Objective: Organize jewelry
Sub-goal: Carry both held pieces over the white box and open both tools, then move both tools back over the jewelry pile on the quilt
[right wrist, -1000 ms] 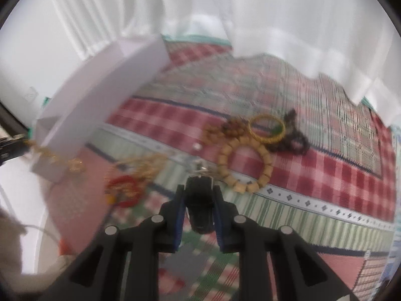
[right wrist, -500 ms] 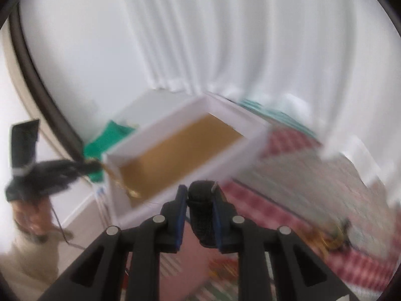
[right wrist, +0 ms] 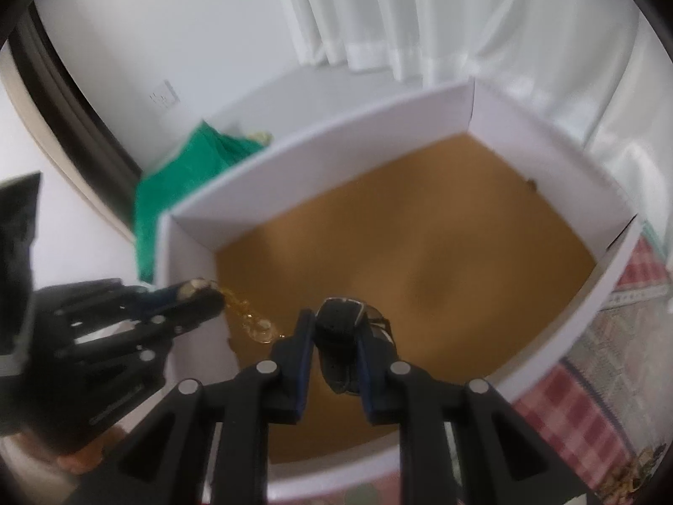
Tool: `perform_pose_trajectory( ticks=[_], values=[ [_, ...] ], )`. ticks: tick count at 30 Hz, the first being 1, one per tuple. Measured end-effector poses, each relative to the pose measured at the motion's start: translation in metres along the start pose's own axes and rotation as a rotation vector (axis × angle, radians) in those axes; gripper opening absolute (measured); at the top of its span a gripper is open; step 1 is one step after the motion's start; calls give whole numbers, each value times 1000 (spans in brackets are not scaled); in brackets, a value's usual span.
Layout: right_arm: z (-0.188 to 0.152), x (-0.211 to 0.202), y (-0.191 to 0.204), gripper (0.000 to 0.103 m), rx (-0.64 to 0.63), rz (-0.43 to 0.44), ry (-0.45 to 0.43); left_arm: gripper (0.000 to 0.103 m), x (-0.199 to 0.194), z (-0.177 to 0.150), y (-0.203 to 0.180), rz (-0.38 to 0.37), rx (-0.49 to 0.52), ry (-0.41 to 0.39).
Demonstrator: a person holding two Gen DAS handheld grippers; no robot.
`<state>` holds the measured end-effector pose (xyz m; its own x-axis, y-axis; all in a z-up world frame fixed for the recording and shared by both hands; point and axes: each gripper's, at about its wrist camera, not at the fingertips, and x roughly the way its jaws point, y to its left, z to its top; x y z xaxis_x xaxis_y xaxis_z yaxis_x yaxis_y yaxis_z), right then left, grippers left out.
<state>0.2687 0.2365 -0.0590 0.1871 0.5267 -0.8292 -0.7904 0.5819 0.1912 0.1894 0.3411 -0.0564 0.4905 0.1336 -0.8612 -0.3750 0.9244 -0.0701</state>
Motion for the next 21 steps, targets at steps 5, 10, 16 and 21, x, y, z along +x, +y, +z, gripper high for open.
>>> perform_pose_trajectory(
  ticks=[5,10,16,21],
  values=[
    [-5,7,-10,32,43,-16,-14,68,-1,-3,1,59,4,-30],
    [1,-55,-20,54,58,-46,-149,81,-39,1,-8,60,18,-141],
    [-12,-160,-20,60,5,-115,-289,100,-106,-8,-45,24,71,-347],
    [-65,-248,-32,68,-25,-263,-383,101,-141,-32,-94,-22,202,-450]
  ],
)
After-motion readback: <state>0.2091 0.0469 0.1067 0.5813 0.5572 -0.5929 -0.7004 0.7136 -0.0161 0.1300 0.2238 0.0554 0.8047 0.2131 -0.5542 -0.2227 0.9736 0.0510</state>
